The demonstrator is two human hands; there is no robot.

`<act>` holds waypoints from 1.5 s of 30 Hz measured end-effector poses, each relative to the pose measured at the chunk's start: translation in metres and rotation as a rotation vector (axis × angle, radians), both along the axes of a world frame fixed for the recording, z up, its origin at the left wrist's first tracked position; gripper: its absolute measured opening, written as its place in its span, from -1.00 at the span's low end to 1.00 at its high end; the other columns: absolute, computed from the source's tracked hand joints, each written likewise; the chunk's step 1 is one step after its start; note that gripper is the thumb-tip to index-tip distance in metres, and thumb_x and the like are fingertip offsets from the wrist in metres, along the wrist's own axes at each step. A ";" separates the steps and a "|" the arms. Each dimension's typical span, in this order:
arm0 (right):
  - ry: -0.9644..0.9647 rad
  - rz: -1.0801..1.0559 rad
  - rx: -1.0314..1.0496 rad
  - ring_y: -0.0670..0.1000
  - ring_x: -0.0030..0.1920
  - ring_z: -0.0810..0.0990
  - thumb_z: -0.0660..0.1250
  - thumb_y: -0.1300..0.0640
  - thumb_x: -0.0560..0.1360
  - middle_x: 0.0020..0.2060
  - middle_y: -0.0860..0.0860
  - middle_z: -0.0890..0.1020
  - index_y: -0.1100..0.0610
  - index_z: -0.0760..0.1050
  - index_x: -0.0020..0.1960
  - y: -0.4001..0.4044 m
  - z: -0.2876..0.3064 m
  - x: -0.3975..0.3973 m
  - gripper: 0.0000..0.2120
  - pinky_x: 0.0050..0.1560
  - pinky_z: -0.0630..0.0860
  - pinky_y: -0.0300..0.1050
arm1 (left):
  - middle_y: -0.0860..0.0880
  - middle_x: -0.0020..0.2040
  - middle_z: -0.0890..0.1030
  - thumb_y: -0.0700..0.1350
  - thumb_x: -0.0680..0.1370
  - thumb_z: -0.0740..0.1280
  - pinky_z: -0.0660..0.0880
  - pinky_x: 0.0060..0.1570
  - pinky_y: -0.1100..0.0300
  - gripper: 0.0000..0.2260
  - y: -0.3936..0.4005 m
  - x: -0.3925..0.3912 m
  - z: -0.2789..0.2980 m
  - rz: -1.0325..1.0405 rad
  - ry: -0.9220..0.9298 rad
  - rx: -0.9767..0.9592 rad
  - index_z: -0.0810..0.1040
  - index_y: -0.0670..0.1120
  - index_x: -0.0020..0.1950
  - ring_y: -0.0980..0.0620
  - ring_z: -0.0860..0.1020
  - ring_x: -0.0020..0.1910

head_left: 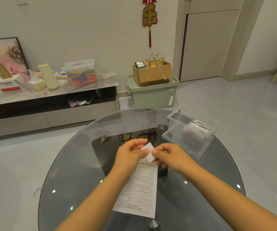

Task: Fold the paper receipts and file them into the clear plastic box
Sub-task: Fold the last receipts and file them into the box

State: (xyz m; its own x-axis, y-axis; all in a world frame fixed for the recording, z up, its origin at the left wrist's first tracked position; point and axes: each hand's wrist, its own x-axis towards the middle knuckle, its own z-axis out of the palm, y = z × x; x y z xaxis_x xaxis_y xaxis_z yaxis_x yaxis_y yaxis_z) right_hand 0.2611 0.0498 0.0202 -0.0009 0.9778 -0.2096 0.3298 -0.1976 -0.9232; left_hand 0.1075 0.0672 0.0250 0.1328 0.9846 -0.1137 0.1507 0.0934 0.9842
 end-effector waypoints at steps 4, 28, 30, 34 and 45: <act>-0.123 -0.130 0.144 -0.12 -0.31 0.53 0.33 0.10 0.51 -0.32 -0.06 0.61 0.06 0.55 -0.18 0.002 0.009 0.018 -0.90 -0.26 0.43 -0.30 | -0.04 -0.04 0.68 -0.21 0.50 0.38 0.57 0.00 0.21 -0.81 0.011 0.023 0.009 -0.028 -0.127 -0.064 0.63 -0.09 0.11 0.04 0.64 -0.04; -0.570 -0.673 0.500 0.03 -0.16 0.57 0.34 0.18 0.48 -0.23 0.02 0.65 0.14 0.64 -0.11 0.048 0.025 0.140 -0.90 -0.13 0.49 -0.12 | 0.04 0.08 0.64 -0.14 0.57 0.20 0.31 0.28 0.12 -0.77 0.096 0.163 0.021 -0.439 0.609 0.603 0.63 -0.04 0.09 0.05 0.54 0.10; -0.642 -0.654 0.502 0.08 -0.09 0.56 0.34 0.20 0.47 -0.20 0.04 0.65 0.14 0.64 -0.11 0.053 0.019 0.143 -0.90 -0.11 0.50 -0.06 | 0.03 0.19 0.60 -0.08 0.54 0.08 0.18 0.32 0.07 -0.65 0.098 0.172 0.020 -0.566 0.783 0.703 0.59 -0.04 0.17 0.02 0.47 0.21; -0.817 -0.614 0.474 0.09 0.00 0.48 0.33 0.15 0.50 -0.16 0.06 0.63 0.15 0.65 -0.08 0.059 0.013 0.144 -0.87 -0.15 0.40 -0.08 | 0.00 0.17 0.56 -0.02 0.39 -0.07 0.17 0.13 0.05 -0.47 0.101 0.181 0.012 -0.675 0.981 0.844 0.55 -0.03 0.19 -0.02 0.42 0.13; -1.144 -0.569 0.276 0.09 -0.01 0.42 0.22 0.26 0.49 -0.14 0.06 0.63 0.11 0.66 -0.04 0.059 0.019 0.136 -0.77 -0.13 0.24 -0.13 | -0.02 0.04 0.52 0.00 0.40 -0.10 0.13 0.10 0.09 -0.48 0.103 0.181 0.005 -0.647 1.012 0.855 0.57 -0.07 0.09 0.00 0.37 0.07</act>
